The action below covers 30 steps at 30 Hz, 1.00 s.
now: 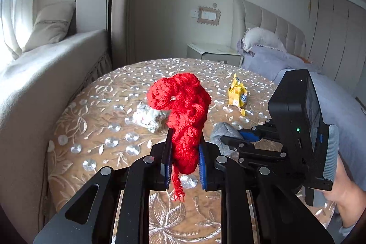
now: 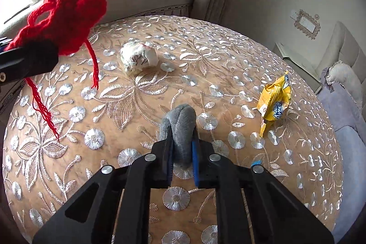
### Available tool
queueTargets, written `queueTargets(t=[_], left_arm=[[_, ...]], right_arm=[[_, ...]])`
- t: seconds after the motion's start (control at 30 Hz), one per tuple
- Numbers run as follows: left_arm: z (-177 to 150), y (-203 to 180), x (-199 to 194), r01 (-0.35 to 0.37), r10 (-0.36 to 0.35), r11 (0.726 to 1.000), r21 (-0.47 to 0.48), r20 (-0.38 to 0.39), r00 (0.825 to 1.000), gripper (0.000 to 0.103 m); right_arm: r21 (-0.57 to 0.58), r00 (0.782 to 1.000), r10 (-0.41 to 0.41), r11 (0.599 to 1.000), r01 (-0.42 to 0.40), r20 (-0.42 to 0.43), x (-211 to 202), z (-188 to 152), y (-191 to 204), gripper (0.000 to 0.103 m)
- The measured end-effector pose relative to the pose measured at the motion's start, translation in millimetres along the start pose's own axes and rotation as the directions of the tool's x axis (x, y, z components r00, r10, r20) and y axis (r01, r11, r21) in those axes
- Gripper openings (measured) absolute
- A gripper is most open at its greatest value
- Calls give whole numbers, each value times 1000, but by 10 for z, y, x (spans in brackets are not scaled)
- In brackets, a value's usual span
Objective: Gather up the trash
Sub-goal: 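Carry the red pouch and grey felt item over the white bin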
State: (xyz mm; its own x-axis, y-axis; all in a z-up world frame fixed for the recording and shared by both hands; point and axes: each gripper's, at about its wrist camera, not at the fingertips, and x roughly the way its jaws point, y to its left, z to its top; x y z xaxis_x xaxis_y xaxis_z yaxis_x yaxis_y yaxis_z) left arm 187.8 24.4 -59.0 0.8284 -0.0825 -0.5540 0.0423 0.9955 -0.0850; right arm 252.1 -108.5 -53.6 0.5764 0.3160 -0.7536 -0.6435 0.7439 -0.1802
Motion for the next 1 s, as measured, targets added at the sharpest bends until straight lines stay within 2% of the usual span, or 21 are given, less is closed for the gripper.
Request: queueTargets(t=[0.1,0.2,0.3,0.4,0.47,0.6,0.77,1.0], left_arm=[[14,-44,-86,12,-12,1000,3,11,1000,18],[29,-169,-198,33,-33,999,22,27,999,18],[31,-398,-317,64,-67,996,60,42,997,18],[-14,-700,-422,112,-118,988,109,44,992,18],[-71,-919,-487,143,-151,980,141,49,987,18],[-201,-1375,-572,237,-248,952,195,33,968,18],[-429,-1996,-661,356,-369,896,265,-3,930,18],[-795,-2704,-685,462,-467,817,345,-76,881,18]], right_arm=[[-17,992,-58,998,60,111,-365,3,29,13],[-10,965,-137,990,143,223,-854,-36,29,13],[22,943,-198,980,199,266,-1275,-194,-7,13],[65,932,-263,965,254,251,-1566,-468,-86,13],[98,929,-306,952,291,208,-1696,-689,-160,13],[173,914,-383,917,359,132,-1952,-1197,-328,13],[270,875,-480,852,449,59,-2300,-1792,-465,13],[386,815,-580,748,541,-18,-2673,-2445,-582,13]])
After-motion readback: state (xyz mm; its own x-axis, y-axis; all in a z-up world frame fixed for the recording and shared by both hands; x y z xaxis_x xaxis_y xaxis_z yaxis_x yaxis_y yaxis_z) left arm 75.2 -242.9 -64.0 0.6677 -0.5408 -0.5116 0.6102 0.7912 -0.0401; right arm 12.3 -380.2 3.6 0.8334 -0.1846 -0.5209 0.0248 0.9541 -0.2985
